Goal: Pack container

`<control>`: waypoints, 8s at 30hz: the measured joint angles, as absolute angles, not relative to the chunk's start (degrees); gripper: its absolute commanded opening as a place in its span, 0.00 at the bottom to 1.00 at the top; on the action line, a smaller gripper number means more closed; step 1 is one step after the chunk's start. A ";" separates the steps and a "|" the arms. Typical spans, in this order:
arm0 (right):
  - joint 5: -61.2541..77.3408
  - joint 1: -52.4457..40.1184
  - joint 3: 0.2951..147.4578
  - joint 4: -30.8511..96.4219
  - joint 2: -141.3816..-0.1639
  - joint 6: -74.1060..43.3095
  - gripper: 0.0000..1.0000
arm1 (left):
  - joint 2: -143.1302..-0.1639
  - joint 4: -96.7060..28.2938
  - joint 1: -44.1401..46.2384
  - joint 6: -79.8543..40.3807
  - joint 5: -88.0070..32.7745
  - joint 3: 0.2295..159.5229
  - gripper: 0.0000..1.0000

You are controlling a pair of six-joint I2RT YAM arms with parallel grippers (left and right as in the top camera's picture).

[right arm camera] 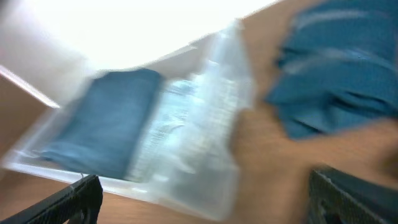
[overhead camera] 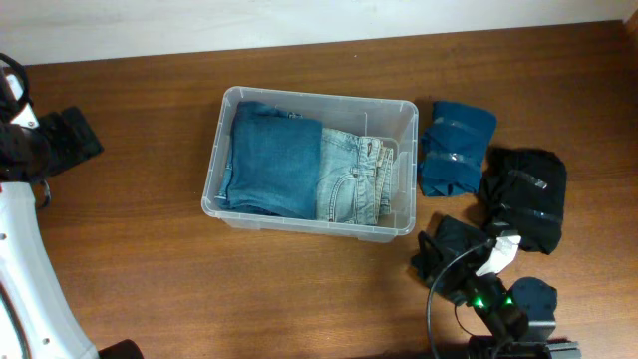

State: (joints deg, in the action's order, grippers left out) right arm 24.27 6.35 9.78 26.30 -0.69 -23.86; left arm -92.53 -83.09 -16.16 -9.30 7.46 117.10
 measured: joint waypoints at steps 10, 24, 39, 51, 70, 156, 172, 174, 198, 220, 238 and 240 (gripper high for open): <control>33.63 6.35 21.08 23.11 -15.03 -30.22 0.98 | -92.53 -83.00 -16.16 -9.30 7.27 117.10 1.00; 24.64 13.80 63.90 45.01 -67.77 -10.90 0.98 | -92.53 -82.96 -16.16 -9.30 7.05 117.10 1.00; 27.14 49.98 74.26 50.35 -98.80 -7.42 0.99 | -92.53 -82.96 -16.16 -9.30 7.03 117.10 1.00; 35.79 52.05 74.91 48.73 -115.48 0.45 0.77 | -92.53 -82.96 -16.16 -9.30 7.03 117.10 1.00; 44.34 51.90 74.81 56.88 -108.92 0.67 0.04 | -92.53 -82.96 -16.16 -9.30 7.05 117.10 1.00; 32.18 26.59 79.64 43.59 -114.76 -10.00 0.95 | -92.53 -82.96 -16.16 -9.30 7.03 117.10 1.00; 28.64 19.11 79.90 46.78 -114.52 -10.83 0.25 | -92.53 -82.96 -16.16 -9.30 7.05 117.10 1.00; 28.99 19.07 79.81 49.32 -113.36 -9.80 0.21 | -92.53 -82.96 -16.16 -9.30 7.03 117.10 1.00; 40.10 -6.04 78.96 37.28 -73.76 -31.62 0.04 | -92.53 -82.98 -16.16 -9.30 7.03 117.10 1.00; 16.32 -16.60 79.07 45.84 -100.29 -32.95 0.77 | -92.53 -82.96 -16.16 -9.30 7.03 117.10 1.00; 11.88 9.80 79.70 75.09 -62.59 -22.74 0.99 | -92.53 -82.96 -16.16 -9.30 7.07 117.10 1.00; 11.73 13.80 76.88 77.34 -63.48 -21.30 0.98 | -92.53 -82.96 -16.16 -9.30 7.03 117.10 1.00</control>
